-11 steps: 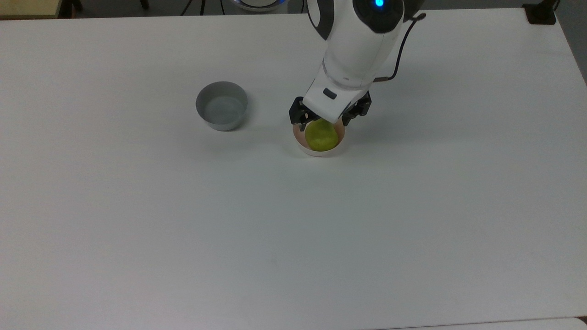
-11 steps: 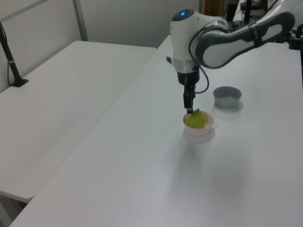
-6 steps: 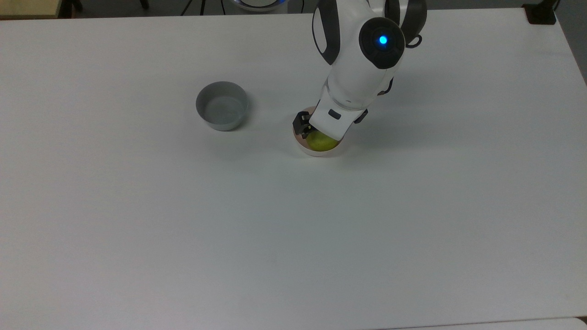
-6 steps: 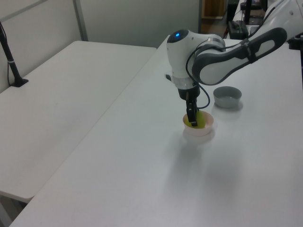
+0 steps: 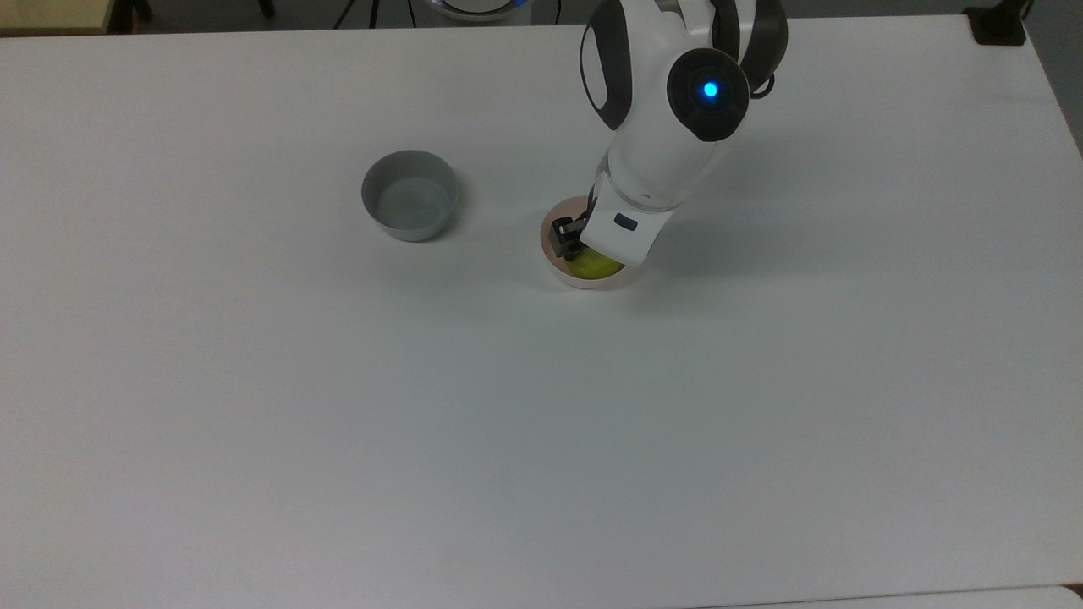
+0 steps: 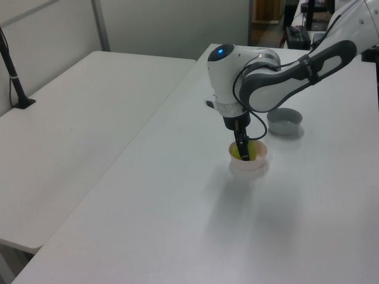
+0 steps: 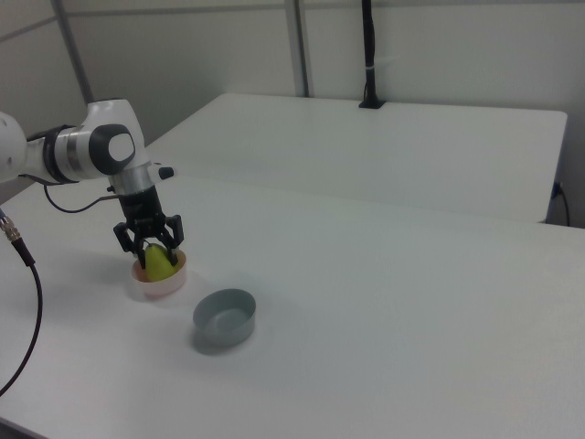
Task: Pick up a pear from the bowl
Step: 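Close the gripper around the green pear inside the pink bowl, then lift the pear out of the bowl and carry it beside the grey bowl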
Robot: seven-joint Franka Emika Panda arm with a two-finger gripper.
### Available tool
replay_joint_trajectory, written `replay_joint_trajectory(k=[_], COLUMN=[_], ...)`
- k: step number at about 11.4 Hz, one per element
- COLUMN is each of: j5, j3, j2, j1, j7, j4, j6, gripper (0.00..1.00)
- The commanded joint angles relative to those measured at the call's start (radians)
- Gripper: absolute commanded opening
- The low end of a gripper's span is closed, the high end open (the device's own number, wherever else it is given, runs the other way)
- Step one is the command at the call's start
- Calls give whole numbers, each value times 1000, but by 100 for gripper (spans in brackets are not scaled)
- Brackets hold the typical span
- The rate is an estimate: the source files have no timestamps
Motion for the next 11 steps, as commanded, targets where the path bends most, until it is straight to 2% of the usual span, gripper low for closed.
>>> replay_joint_trajectory(k=[1,4,7,9,11], j5=[9,20,31,28,25], j3=[-15,-40,-40,-40,-40], j2=[-90,-173,-172,-163,-129], j1=[6,-25,-181,-284,-356], j7=[-29,-51,-60,-124,-144], j4=[-13,8,57,57,50], j6=[-47,-113,-118,-115,-22], gripper=[20,20,21,23,25])
